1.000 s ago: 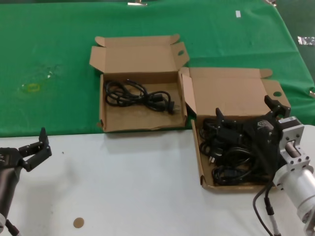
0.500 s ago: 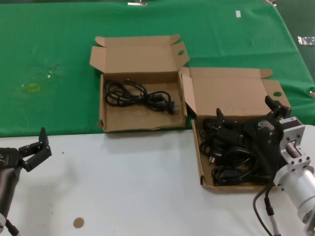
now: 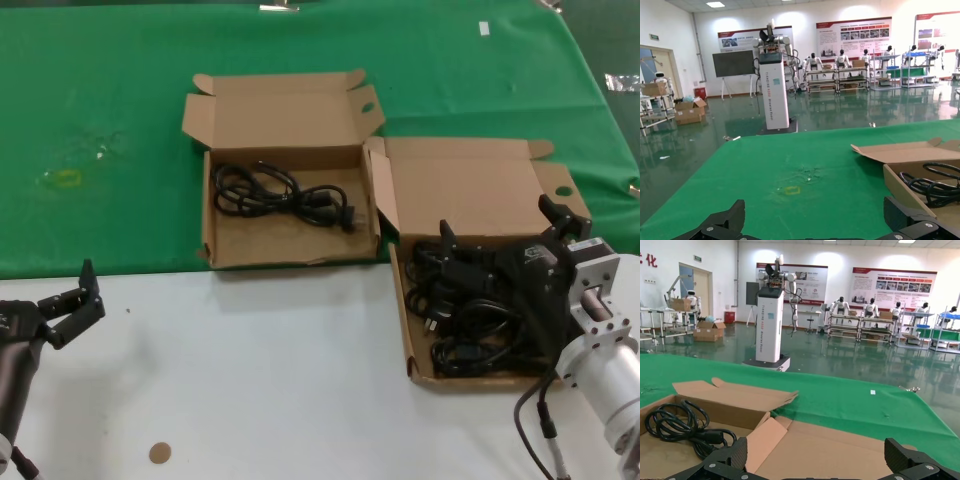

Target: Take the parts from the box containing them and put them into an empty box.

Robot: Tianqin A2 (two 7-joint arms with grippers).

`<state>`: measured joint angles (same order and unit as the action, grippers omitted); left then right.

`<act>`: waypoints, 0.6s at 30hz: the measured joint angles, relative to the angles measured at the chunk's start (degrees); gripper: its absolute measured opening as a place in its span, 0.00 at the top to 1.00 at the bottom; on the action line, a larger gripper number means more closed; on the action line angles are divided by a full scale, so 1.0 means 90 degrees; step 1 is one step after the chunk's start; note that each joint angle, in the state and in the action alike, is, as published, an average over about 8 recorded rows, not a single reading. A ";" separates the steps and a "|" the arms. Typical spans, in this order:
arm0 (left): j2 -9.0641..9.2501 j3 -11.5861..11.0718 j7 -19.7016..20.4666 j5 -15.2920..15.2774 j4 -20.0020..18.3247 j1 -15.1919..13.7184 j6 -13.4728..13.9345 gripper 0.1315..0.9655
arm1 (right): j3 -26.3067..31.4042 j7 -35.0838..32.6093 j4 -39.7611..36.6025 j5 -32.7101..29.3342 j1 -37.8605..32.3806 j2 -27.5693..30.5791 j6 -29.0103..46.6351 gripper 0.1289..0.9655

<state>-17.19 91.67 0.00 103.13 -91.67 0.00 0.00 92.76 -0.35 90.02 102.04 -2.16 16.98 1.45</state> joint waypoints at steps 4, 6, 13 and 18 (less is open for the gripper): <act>0.0000 0.0000 0.0000 0.0000 0.0000 0.0000 0.0000 0.00 | 0.0000 0.0000 0.0000 0.0000 0.0000 0.0000 0.0000 0.00; 0.0000 0.0000 0.0000 0.0000 0.0000 0.0000 0.0000 0.00 | 0.0000 0.0000 0.0000 0.0000 0.0000 0.0000 0.0000 0.00; 0.0000 0.0000 0.0000 0.0000 0.0000 0.0000 0.0000 0.00 | 0.0000 0.0000 0.0000 0.0000 0.0000 0.0000 0.0000 0.00; 0.0000 0.0000 -0.0002 0.0000 0.0000 0.0000 0.0000 0.00 | 0.0000 0.0000 0.0000 0.0000 0.0000 0.0000 0.0000 0.00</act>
<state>-17.19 91.67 -0.01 103.13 -91.67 0.00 0.00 92.76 -0.35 90.02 102.04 -2.16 16.98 1.45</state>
